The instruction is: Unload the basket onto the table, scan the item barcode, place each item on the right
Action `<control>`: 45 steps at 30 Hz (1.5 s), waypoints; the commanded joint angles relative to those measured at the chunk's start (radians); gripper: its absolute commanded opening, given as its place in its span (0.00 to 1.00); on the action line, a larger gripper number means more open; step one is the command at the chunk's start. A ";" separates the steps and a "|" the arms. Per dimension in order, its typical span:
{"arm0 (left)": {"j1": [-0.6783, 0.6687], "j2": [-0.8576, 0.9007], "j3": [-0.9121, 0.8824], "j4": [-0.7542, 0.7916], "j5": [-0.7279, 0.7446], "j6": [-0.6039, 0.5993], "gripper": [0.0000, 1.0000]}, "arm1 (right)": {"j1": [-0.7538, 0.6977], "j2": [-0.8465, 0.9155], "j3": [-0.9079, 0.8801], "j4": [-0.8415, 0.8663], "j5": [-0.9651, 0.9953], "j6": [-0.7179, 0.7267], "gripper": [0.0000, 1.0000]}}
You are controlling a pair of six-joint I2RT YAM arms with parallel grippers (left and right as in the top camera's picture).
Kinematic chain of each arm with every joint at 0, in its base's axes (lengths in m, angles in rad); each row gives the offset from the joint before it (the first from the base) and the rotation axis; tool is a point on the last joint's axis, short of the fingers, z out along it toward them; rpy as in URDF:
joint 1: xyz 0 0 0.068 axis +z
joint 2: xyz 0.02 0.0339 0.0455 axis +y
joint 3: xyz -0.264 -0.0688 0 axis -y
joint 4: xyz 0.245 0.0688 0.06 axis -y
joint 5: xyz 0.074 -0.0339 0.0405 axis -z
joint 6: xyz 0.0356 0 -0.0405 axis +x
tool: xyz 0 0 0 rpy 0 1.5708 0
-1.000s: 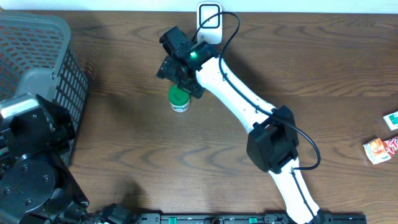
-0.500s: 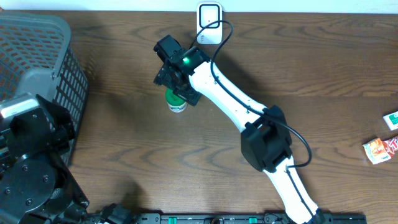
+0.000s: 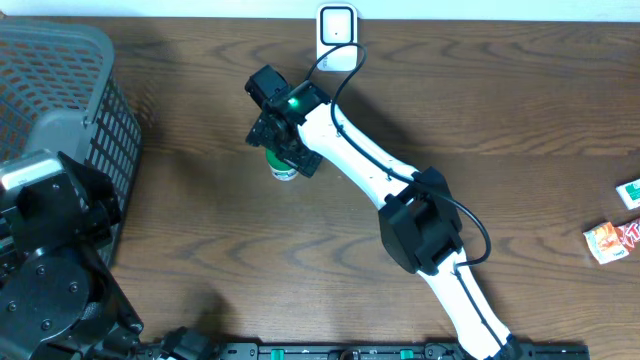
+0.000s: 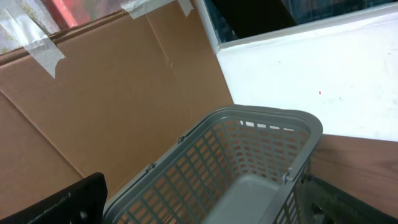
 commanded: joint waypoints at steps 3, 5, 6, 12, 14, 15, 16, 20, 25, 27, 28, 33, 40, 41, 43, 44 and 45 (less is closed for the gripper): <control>0.003 -0.004 0.001 0.003 -0.009 -0.010 0.98 | 0.008 0.037 0.007 -0.004 -0.016 0.013 0.99; 0.003 -0.004 0.001 0.003 -0.009 -0.010 0.98 | 0.008 0.051 0.007 -0.005 -0.022 0.012 0.99; 0.003 -0.004 0.001 0.003 -0.009 -0.010 0.98 | 0.008 0.053 0.007 -0.005 -0.026 0.008 0.99; 0.003 -0.004 0.001 0.003 -0.009 -0.010 0.98 | 0.005 0.063 0.006 -0.003 -0.034 -0.014 0.91; 0.003 -0.004 0.001 0.003 -0.009 -0.010 0.98 | 0.005 0.063 0.006 -0.003 -0.031 -0.017 0.83; 0.003 -0.004 0.001 0.003 -0.009 -0.010 0.98 | 0.005 0.063 0.006 -0.003 -0.031 -0.024 0.78; 0.003 -0.004 0.001 0.003 -0.009 -0.010 0.98 | 0.003 0.063 0.006 -0.004 -0.031 -0.032 0.73; 0.003 -0.004 0.001 0.003 -0.009 -0.010 0.98 | -0.007 0.063 0.006 -0.011 -0.031 -0.076 0.66; 0.003 -0.004 0.001 0.003 -0.009 -0.010 0.98 | -0.019 0.063 0.006 -0.058 -0.023 -0.203 0.59; 0.003 -0.004 0.001 0.003 -0.009 -0.010 0.98 | -0.026 0.063 0.006 -0.081 -0.010 -0.293 0.54; 0.003 -0.004 0.001 0.003 -0.009 -0.010 0.98 | -0.029 0.063 0.006 -0.095 -0.002 -0.335 0.53; 0.003 -0.004 0.001 0.002 -0.009 -0.010 0.98 | -0.058 0.061 0.008 -0.161 0.058 -0.560 0.54; 0.003 -0.004 0.001 0.000 -0.009 -0.010 0.98 | -0.125 0.061 0.034 -0.327 0.141 -0.919 0.50; 0.003 -0.004 0.001 0.000 -0.009 -0.010 0.98 | -0.132 0.061 0.035 -0.350 0.166 -0.975 0.52; 0.003 -0.004 0.001 0.000 -0.009 -0.010 0.98 | -0.138 0.061 0.035 -0.399 0.267 -1.050 0.59; 0.003 -0.004 0.001 0.000 -0.009 -0.010 0.98 | -0.138 0.061 0.035 -0.411 0.310 -1.053 0.61; 0.003 -0.004 0.001 0.000 -0.009 -0.010 0.98 | -0.138 0.061 0.035 -0.423 0.356 -1.054 0.62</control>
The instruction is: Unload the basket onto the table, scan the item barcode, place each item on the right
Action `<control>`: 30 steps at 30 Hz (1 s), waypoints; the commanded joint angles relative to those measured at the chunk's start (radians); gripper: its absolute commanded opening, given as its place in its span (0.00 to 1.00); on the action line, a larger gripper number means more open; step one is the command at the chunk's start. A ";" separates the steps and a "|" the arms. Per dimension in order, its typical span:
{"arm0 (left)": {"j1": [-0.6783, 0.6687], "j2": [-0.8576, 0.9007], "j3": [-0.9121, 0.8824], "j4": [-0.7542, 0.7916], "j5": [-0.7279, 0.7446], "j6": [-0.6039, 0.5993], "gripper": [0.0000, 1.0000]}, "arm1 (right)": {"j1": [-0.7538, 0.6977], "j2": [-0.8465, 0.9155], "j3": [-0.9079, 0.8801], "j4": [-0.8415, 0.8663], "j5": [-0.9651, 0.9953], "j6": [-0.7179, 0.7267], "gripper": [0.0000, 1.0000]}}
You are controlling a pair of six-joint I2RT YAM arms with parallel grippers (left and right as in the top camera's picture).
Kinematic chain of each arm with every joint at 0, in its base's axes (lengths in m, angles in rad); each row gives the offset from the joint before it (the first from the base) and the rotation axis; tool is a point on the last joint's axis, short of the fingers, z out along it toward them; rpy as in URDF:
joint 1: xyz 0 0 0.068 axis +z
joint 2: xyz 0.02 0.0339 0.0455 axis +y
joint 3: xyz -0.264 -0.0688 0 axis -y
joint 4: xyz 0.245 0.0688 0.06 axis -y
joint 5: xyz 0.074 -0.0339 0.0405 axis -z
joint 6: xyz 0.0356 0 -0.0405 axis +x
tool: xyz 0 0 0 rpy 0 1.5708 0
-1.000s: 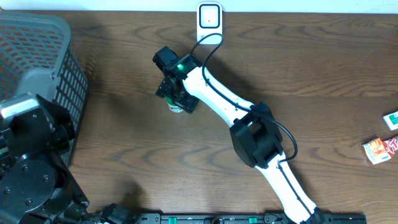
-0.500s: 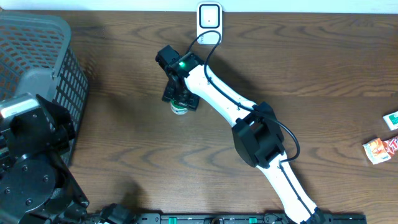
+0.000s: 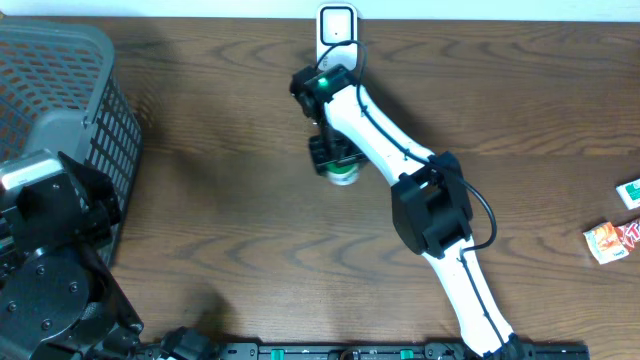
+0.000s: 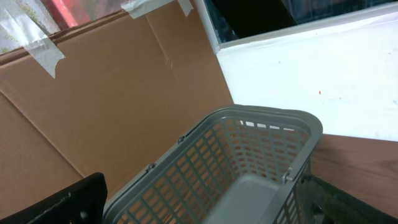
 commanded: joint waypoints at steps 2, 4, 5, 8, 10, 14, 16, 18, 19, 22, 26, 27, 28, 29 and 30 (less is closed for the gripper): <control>0.003 -0.004 0.001 0.001 -0.009 -0.010 0.98 | 0.001 0.008 0.013 -0.029 0.222 -0.150 0.62; 0.003 -0.004 0.001 0.001 -0.009 -0.010 0.98 | 0.007 0.008 0.013 -0.027 0.224 -0.156 0.63; 0.003 -0.004 0.001 0.001 -0.009 -0.010 0.98 | 0.011 0.008 0.013 -0.023 0.218 -0.155 0.66; 0.003 -0.004 0.001 0.001 -0.009 -0.010 0.98 | 0.023 0.008 0.013 0.000 0.171 -0.138 0.79; 0.003 -0.004 0.001 0.001 -0.009 -0.010 0.98 | 0.031 0.008 0.013 0.015 0.134 -0.132 0.81; 0.003 -0.005 0.001 0.001 -0.009 -0.010 0.98 | 0.038 0.008 0.013 0.040 0.049 -0.113 0.89; 0.003 -0.004 0.001 0.001 -0.009 -0.010 0.98 | 0.037 0.008 0.013 0.031 0.020 -0.059 0.90; 0.003 -0.004 0.001 0.001 -0.009 -0.010 0.98 | 0.037 0.008 0.013 0.018 -0.008 -0.005 0.91; 0.003 -0.004 0.001 0.001 -0.009 -0.010 0.98 | 0.037 0.008 0.013 0.012 -0.024 0.028 0.94; 0.003 -0.004 0.001 0.001 -0.009 -0.010 0.98 | 0.033 0.008 0.013 -0.007 -0.061 0.160 0.99; 0.003 -0.004 0.001 0.001 -0.009 -0.010 0.98 | 0.020 0.008 0.013 -0.028 -0.140 0.294 0.98; 0.003 -0.005 0.001 0.001 -0.009 -0.010 0.98 | 0.017 0.008 0.013 -0.028 -0.152 0.313 0.97; 0.003 -0.005 0.001 0.001 -0.009 -0.010 0.98 | 0.014 0.008 0.013 -0.028 -0.164 0.333 0.96; 0.003 -0.004 0.001 0.001 -0.009 -0.010 0.98 | 0.014 0.008 0.013 -0.028 -0.166 0.350 0.95; 0.003 -0.004 0.001 0.001 -0.009 -0.010 0.98 | 0.014 0.008 0.013 -0.028 -0.166 0.365 0.96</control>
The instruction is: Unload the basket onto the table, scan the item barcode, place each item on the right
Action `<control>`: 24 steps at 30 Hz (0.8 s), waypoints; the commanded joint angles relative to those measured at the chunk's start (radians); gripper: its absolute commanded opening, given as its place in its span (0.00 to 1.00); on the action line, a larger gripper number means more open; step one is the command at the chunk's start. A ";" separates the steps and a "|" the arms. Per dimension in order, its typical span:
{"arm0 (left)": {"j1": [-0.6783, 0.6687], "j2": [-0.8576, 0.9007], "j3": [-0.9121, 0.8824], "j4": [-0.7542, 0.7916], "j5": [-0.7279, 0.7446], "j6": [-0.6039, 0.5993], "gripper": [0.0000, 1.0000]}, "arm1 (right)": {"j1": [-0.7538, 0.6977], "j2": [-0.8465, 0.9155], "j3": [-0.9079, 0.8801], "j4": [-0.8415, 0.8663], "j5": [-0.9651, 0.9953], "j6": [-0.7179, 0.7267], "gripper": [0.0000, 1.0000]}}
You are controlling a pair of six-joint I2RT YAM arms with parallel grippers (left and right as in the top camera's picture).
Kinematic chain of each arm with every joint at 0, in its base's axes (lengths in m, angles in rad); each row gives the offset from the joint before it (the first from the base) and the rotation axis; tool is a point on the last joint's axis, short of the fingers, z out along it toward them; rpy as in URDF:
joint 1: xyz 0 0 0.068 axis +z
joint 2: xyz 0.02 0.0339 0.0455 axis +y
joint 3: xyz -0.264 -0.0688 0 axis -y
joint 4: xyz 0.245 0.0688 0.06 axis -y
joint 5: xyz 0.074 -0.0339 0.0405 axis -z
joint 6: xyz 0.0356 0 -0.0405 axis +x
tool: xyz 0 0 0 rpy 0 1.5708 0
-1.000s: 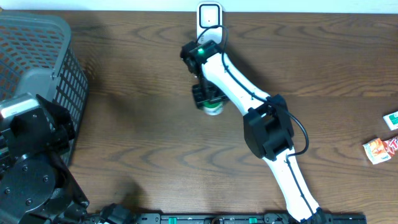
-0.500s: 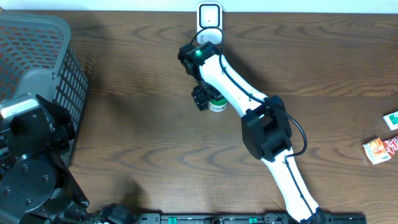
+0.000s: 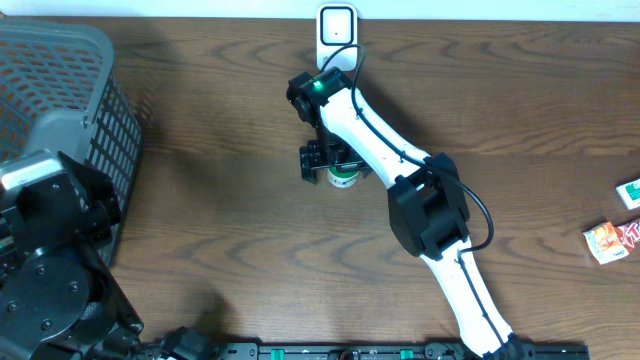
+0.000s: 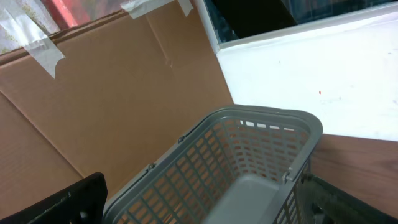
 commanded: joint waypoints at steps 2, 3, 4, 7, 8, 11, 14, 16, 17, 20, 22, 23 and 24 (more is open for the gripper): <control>0.003 -0.005 0.001 0.001 -0.010 -0.010 0.98 | -0.014 0.005 0.013 0.004 -0.053 0.135 0.98; 0.003 -0.004 0.001 0.001 -0.009 -0.010 0.98 | -0.016 0.005 0.013 0.002 -0.045 0.154 0.99; 0.003 -0.005 0.001 0.001 -0.009 -0.010 0.98 | -0.018 0.005 0.013 0.001 -0.033 0.173 0.99; 0.003 -0.005 0.001 0.001 -0.009 -0.010 0.98 | -0.027 0.005 0.021 -0.012 0.020 0.202 0.99; 0.003 -0.004 0.001 0.001 -0.009 -0.010 0.98 | -0.029 0.005 0.024 -0.024 0.036 0.211 0.99; 0.003 -0.005 0.001 0.001 -0.009 -0.010 0.98 | -0.036 0.002 0.063 -0.084 0.101 0.227 0.99; 0.003 -0.005 0.001 0.001 -0.009 -0.010 0.98 | -0.036 -0.011 0.136 -0.129 0.121 0.229 0.99; 0.003 -0.005 0.001 0.001 -0.009 -0.010 0.98 | -0.034 -0.025 0.175 -0.131 0.090 0.276 0.99; 0.003 -0.004 0.001 0.001 -0.009 -0.010 0.98 | -0.034 -0.029 0.185 -0.126 0.053 0.303 0.99; 0.003 -0.005 0.001 0.001 -0.009 -0.010 0.98 | -0.034 -0.031 0.196 -0.075 -0.083 0.358 0.99; 0.003 -0.005 0.001 0.001 -0.009 -0.010 0.98 | -0.032 -0.031 0.192 -0.039 -0.118 0.331 0.99; 0.003 -0.005 0.001 0.001 -0.009 -0.010 0.98 | -0.028 -0.031 0.187 -0.031 -0.109 0.327 0.99; 0.003 -0.005 0.001 0.001 -0.010 -0.010 0.98 | -0.023 -0.031 0.185 -0.035 -0.100 0.330 0.99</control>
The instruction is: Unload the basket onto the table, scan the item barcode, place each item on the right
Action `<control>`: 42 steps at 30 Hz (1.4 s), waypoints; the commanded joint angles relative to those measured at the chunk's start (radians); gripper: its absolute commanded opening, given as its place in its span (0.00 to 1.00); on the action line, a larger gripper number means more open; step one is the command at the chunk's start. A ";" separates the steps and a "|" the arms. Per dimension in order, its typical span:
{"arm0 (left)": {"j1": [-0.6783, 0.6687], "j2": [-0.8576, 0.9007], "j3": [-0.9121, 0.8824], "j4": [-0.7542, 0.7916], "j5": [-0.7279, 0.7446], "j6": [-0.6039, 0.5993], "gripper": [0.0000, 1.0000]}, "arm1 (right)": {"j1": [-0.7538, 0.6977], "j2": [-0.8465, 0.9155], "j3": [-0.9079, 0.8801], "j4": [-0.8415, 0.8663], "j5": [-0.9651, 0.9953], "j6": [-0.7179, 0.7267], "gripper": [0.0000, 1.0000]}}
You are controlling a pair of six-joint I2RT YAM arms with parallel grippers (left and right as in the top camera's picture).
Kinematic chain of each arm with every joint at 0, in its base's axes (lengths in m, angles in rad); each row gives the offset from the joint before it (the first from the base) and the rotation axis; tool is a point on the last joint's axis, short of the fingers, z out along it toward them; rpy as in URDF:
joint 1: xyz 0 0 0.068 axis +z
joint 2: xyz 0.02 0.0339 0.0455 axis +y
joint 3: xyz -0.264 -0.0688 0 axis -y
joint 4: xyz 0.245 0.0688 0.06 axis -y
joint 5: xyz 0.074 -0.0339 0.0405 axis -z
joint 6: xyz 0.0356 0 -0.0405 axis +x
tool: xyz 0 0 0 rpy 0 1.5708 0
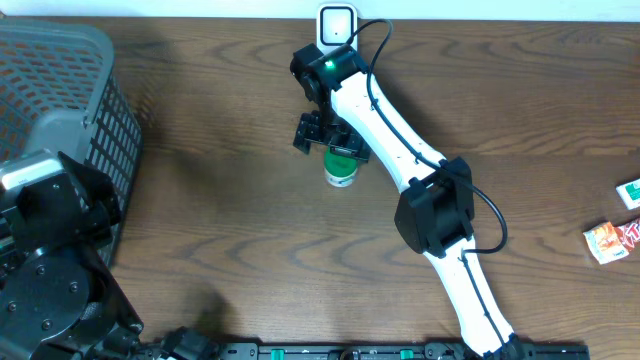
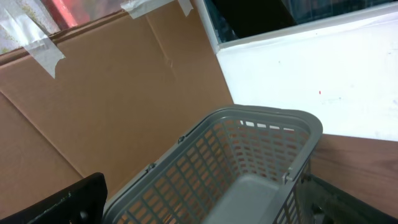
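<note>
In the overhead view the white barcode scanner stands at the table's far edge. My right gripper hangs just in front of it, shut on a small white bottle with a green label; the bottle pokes out toward the near side. The barcode itself cannot be made out. My left arm sits at the near left corner. In its wrist view the left gripper is open, its fingers wide apart at the frame's bottom corners with only the basket behind them.
A grey plastic basket fills the table's left end, seen also from the left wrist as the basket. A red-orange snack packet and a green-and-white packet lie at the right edge. Brown cardboard stands behind the basket.
My right gripper has shifted a little toward the scanner with the bottle, and the arm's elbow has swung to the right. The left arm has not moved.
The right gripper first held the bottle left of the scanner, over the table's middle. Then it was below the scanner, then turned there with the bottle, and now sits slightly closer to the scanner. The left arm stayed parked throughout.
</note>
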 commanded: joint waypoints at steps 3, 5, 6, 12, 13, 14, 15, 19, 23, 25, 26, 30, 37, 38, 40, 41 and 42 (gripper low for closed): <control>0.003 -0.005 0.001 0.001 -0.009 -0.010 0.98 | 0.023 -0.026 0.003 -0.045 -0.054 0.229 0.99; 0.003 -0.005 0.001 0.001 -0.009 -0.010 0.98 | 0.036 -0.026 0.003 -0.055 -0.037 0.338 0.99; 0.003 -0.005 0.001 0.001 -0.009 -0.010 0.98 | 0.045 -0.026 0.003 -0.055 -0.031 0.388 0.99; 0.003 -0.004 0.001 0.001 -0.009 -0.010 0.98 | 0.089 -0.026 0.003 -0.054 -0.029 0.545 0.99; 0.003 -0.004 0.001 0.001 -0.009 -0.010 0.98 | 0.095 -0.026 0.003 -0.054 -0.021 0.566 0.99; 0.003 -0.004 0.001 0.001 -0.009 -0.010 0.98 | 0.098 -0.026 0.003 -0.055 -0.012 0.586 0.99; 0.003 -0.004 0.001 0.001 -0.010 -0.010 0.98 | 0.101 -0.026 0.001 -0.055 -0.002 0.605 0.99; 0.003 -0.004 0.001 0.001 -0.009 -0.010 0.98 | 0.102 -0.026 0.000 -0.055 0.019 0.619 0.99; 0.003 -0.004 0.001 0.001 -0.009 -0.010 0.98 | 0.087 -0.026 0.000 -0.065 0.029 0.617 0.99; 0.003 -0.004 0.001 0.001 -0.009 -0.010 0.98 | 0.079 -0.026 -0.002 -0.069 0.048 0.597 0.99; 0.003 -0.005 0.001 0.001 -0.009 -0.010 0.98 | 0.074 -0.026 -0.005 -0.069 0.055 0.584 0.99; 0.003 -0.004 0.001 0.001 -0.010 -0.010 0.98 | 0.056 -0.026 -0.045 -0.035 0.057 0.502 0.99; 0.003 -0.004 0.001 0.001 -0.009 -0.010 0.98 | 0.024 -0.026 -0.185 0.023 0.044 0.463 0.99; 0.003 -0.005 0.001 0.001 -0.009 -0.010 0.98 | 0.021 -0.026 -0.195 0.033 0.041 0.463 0.99; 0.003 -0.005 0.001 0.001 -0.009 -0.010 0.98 | 0.019 -0.026 -0.197 0.044 0.041 0.463 0.99; 0.003 -0.004 0.001 0.001 -0.009 -0.010 0.98 | 0.019 -0.026 -0.197 0.054 0.041 0.463 0.99; 0.003 -0.004 0.001 0.001 -0.009 -0.010 0.98 | 0.019 -0.026 -0.197 0.066 0.041 0.463 0.99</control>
